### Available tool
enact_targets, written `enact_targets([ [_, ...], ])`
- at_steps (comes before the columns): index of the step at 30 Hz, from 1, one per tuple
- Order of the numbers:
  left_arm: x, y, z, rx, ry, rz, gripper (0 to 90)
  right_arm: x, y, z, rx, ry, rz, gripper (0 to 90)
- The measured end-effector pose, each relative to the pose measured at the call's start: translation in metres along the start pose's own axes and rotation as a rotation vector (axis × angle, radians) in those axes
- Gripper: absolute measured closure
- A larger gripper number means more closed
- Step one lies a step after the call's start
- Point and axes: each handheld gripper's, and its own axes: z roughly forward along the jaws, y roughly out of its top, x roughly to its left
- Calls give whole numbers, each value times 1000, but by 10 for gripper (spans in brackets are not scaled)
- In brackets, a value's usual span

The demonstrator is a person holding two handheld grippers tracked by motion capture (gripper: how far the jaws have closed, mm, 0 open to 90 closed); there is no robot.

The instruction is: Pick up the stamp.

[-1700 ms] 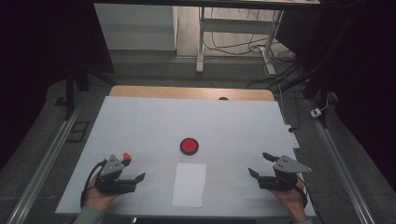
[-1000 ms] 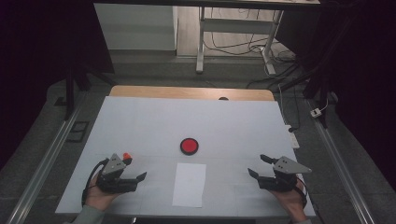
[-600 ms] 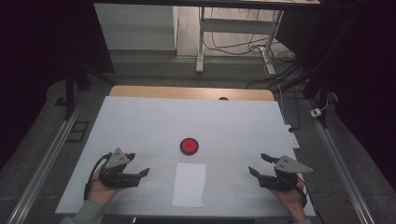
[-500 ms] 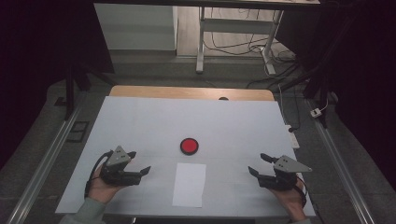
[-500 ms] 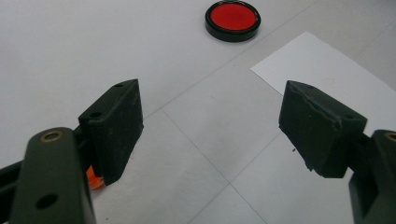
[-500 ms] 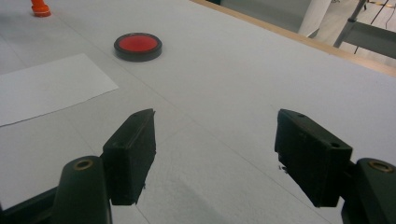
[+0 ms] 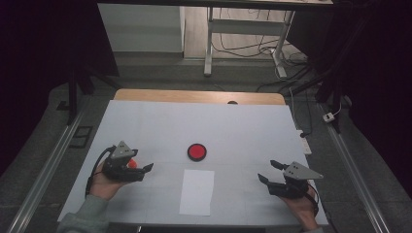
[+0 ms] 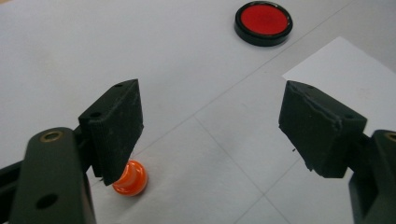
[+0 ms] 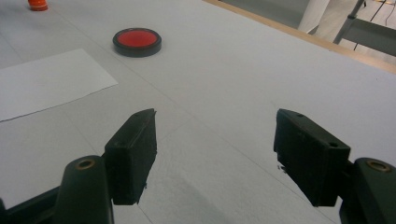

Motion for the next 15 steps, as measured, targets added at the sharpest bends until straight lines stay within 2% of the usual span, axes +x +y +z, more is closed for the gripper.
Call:
enact_targets([
  [15, 30, 2, 9, 47, 57, -14, 223, 2, -2, 2, 13, -3, 0, 305],
])
